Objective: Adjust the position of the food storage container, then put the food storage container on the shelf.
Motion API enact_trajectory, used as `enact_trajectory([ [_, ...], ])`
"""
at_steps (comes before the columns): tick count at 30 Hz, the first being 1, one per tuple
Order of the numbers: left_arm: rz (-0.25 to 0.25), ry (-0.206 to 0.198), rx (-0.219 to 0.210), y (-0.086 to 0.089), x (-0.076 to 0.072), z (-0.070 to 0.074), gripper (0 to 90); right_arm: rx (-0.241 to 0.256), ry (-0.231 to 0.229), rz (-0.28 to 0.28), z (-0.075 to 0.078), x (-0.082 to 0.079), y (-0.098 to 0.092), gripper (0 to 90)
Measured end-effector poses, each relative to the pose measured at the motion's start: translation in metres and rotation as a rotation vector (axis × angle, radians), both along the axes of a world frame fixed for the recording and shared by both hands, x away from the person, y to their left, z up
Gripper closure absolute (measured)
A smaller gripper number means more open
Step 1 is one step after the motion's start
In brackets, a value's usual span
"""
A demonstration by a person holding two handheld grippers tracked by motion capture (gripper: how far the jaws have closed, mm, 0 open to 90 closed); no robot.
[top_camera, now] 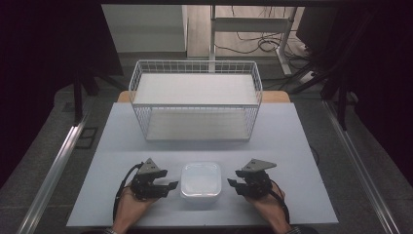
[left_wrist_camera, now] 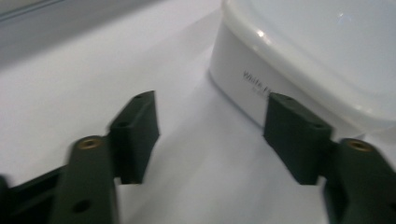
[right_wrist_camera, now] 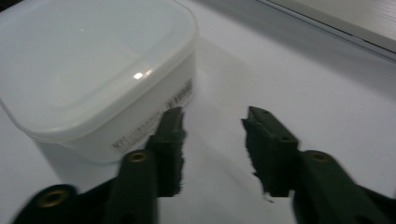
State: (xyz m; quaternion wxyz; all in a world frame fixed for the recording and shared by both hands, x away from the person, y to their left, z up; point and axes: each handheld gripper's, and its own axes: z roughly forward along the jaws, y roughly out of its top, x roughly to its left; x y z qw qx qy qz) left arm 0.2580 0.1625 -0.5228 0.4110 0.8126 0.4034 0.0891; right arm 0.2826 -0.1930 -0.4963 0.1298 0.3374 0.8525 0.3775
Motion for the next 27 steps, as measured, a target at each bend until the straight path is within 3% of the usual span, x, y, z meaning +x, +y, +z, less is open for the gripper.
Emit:
enact_trajectory([
  [2, -0.002, 0.019, -0.005, 0.005, 0.000, -0.003, 26.9, 0.012, -0.002, -0.007, -0.003, 0.001, -0.004, 40.1],
  [11, -0.013, 0.041, -0.054, 0.009, 0.001, -0.003, 11.5, 0.022, -0.005, -0.009, -0.005, 0.002, -0.004, 21.6],
  [15, -0.025, 0.034, -0.066, 0.010, -0.001, -0.002, 9.4, 0.044, 0.021, -0.030, -0.004, 0.004, -0.006, 19.1],
  [22, -0.032, 0.039, -0.097, 0.012, -0.001, 0.005, 8.4, 0.049, 0.026, -0.044, 0.005, 0.002, -0.006, 18.3],
  [27, -0.031, 0.031, -0.134, 0.012, -0.001, 0.016, 10.8, 0.092, 0.060, -0.059, 0.016, 0.002, -0.008, 20.8],
])
